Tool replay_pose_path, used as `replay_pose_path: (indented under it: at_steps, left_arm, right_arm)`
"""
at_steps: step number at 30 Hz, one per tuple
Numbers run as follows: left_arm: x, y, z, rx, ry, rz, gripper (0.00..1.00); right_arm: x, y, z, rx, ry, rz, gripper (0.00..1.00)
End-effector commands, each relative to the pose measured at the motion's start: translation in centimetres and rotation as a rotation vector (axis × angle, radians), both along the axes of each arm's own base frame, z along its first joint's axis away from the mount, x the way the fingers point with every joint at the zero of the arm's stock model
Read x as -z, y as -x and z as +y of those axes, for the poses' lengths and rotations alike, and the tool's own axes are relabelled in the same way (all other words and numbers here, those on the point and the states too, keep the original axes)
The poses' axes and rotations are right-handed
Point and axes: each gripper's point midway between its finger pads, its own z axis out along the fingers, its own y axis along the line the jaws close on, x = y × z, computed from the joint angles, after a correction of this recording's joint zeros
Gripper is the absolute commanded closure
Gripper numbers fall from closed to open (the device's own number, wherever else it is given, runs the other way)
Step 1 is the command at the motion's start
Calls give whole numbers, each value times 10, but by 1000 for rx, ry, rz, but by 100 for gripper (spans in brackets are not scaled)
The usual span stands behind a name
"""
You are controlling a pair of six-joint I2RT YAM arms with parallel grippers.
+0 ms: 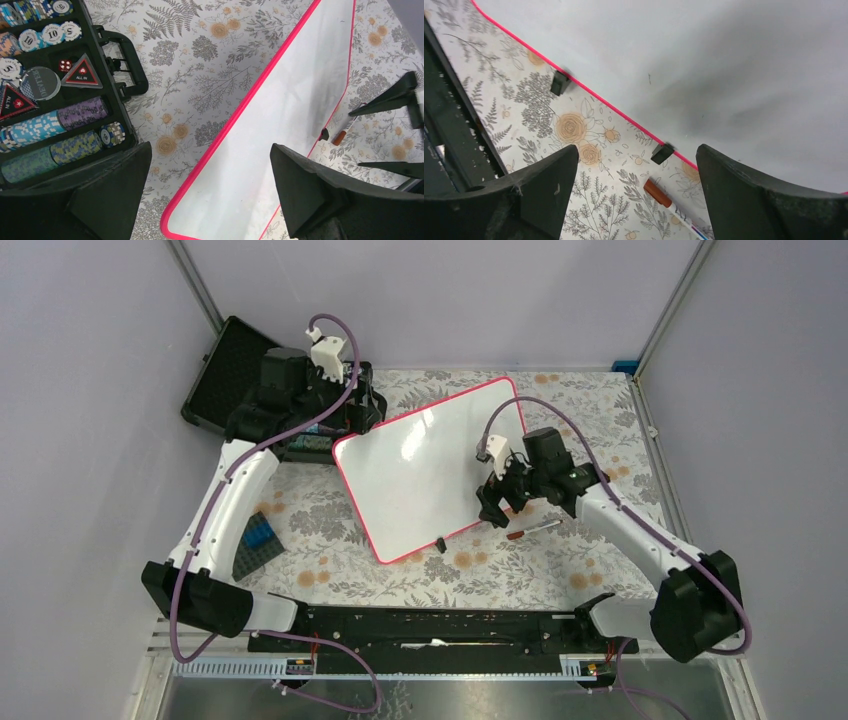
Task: Write a sentence on the whiteboard
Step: Move the whiteboard stand to the center of the board.
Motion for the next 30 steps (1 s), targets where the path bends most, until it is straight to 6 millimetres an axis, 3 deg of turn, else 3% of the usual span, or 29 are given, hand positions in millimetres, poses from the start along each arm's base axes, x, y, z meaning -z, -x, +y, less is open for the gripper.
replay_pose_path:
  at_steps: [1, 8, 12, 18, 30]
  left_arm:
    - [-26, -1, -1, 34, -1, -81, 1]
    - [-19, 10, -4, 169, -102, -102, 1]
    - [-14, 24, -16, 277, -105, -70, 1]
    - [-10, 35, -30, 339, -105, -70, 1]
    - [5, 45, -48, 383, -115, -27, 1]
  right_arm:
    - [-34, 8, -4, -107, -37, -46, 6]
    - [-8, 0, -70, -170, 107, -104, 17]
    - [15, 4, -92, -253, 190, -120, 25]
    - [47, 6, -103, -360, 262, -96, 30]
    - [90, 6, -116, -446, 340, -15, 33]
